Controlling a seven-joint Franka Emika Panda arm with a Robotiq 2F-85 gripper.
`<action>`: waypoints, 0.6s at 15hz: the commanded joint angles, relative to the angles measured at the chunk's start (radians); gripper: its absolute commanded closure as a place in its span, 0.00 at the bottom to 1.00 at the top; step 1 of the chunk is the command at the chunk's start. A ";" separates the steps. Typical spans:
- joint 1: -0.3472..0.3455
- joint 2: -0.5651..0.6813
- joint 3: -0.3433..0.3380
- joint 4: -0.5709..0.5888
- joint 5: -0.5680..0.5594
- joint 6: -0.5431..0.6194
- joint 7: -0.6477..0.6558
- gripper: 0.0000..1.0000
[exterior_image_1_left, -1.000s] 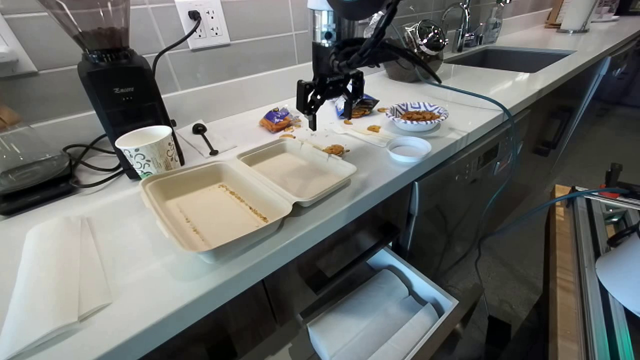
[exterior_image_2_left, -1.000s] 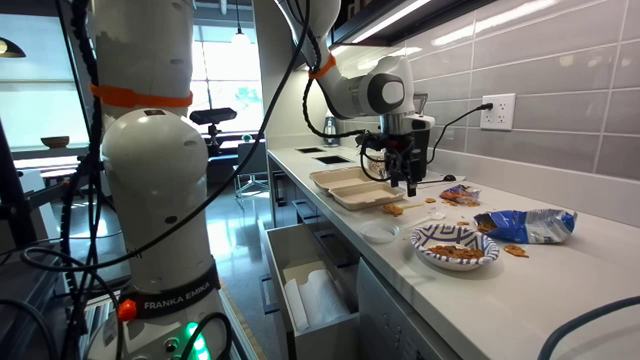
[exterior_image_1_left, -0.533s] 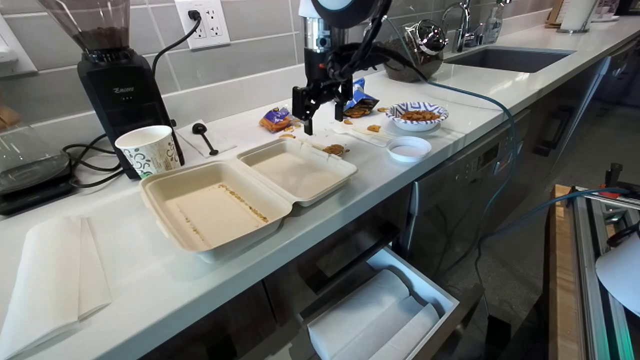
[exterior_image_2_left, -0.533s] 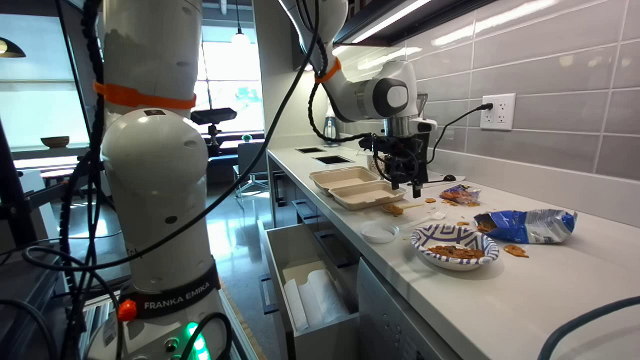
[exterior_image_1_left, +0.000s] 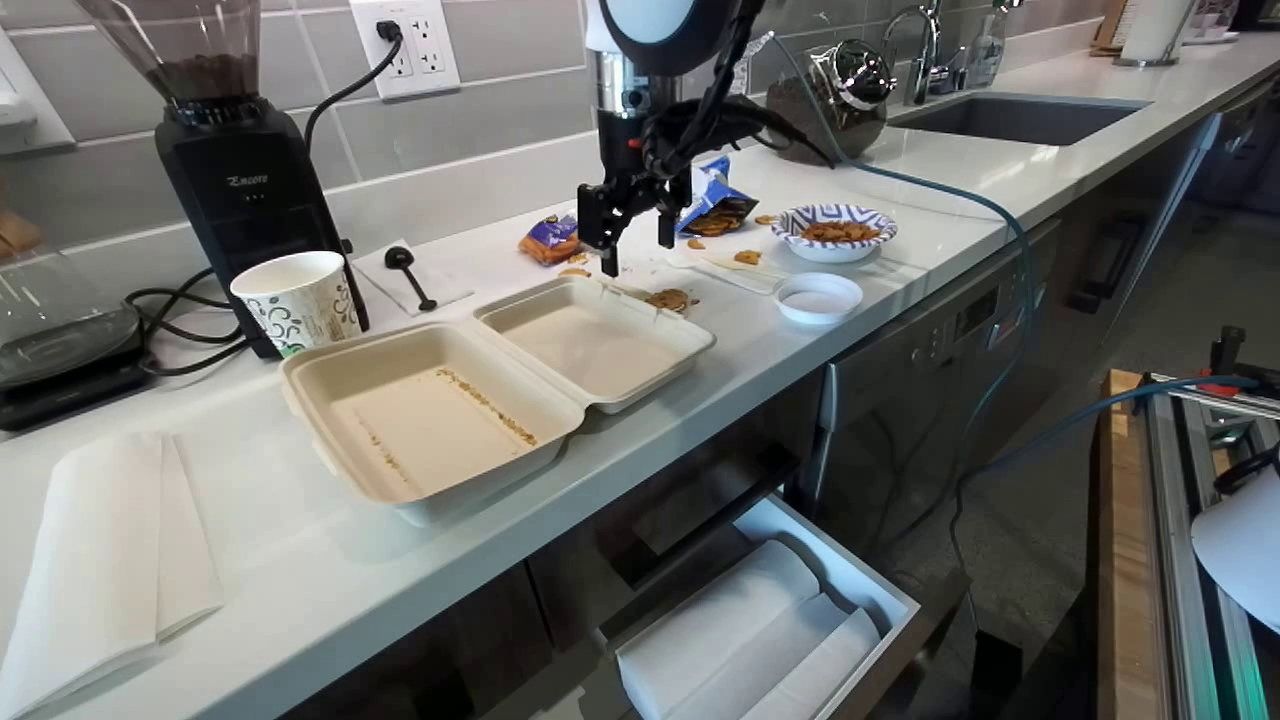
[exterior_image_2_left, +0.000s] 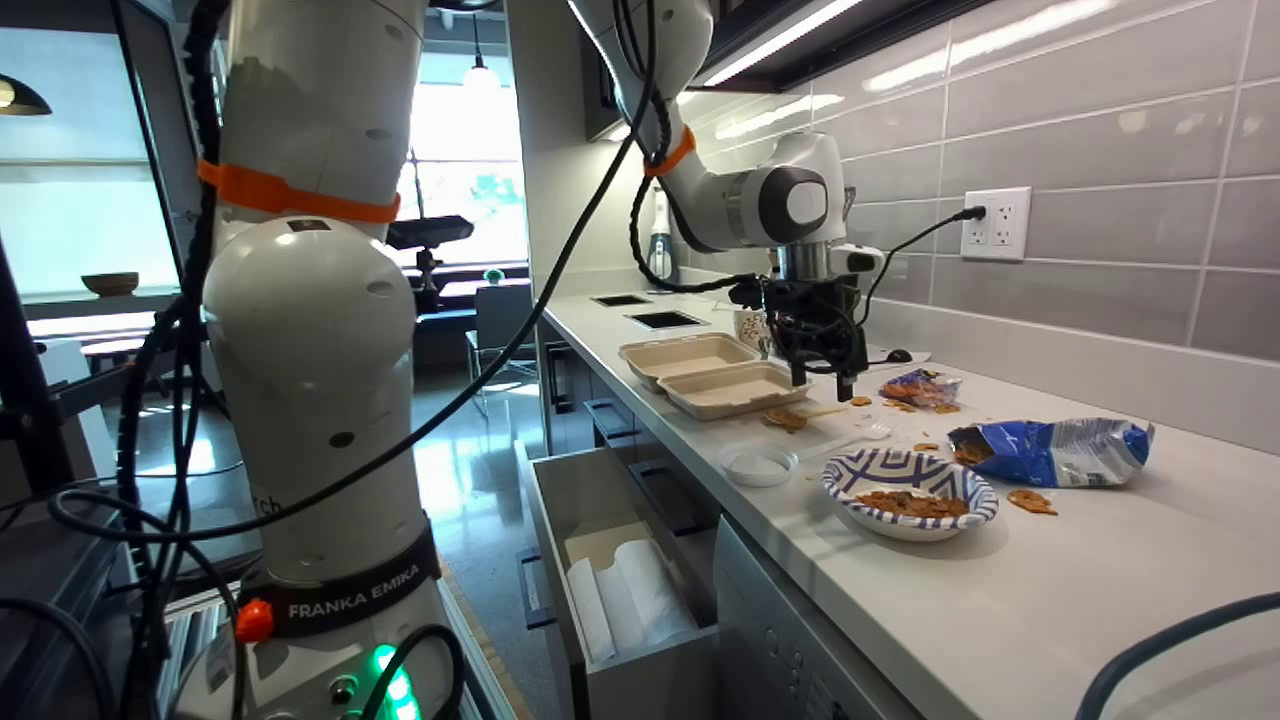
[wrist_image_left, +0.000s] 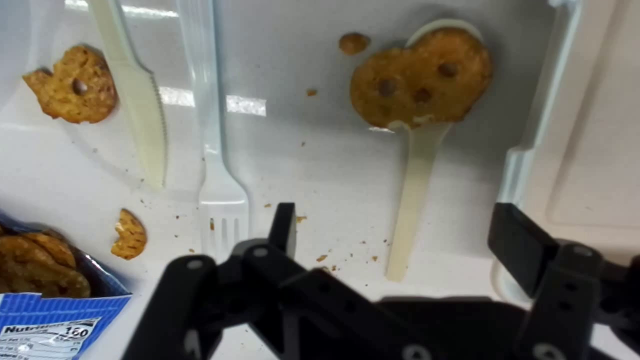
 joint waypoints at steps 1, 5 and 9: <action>-0.007 0.033 -0.002 0.037 -0.006 -0.018 -0.022 0.04; -0.010 0.045 -0.004 0.047 -0.004 -0.021 -0.028 0.07; -0.010 0.056 -0.004 0.052 -0.003 -0.021 -0.033 0.16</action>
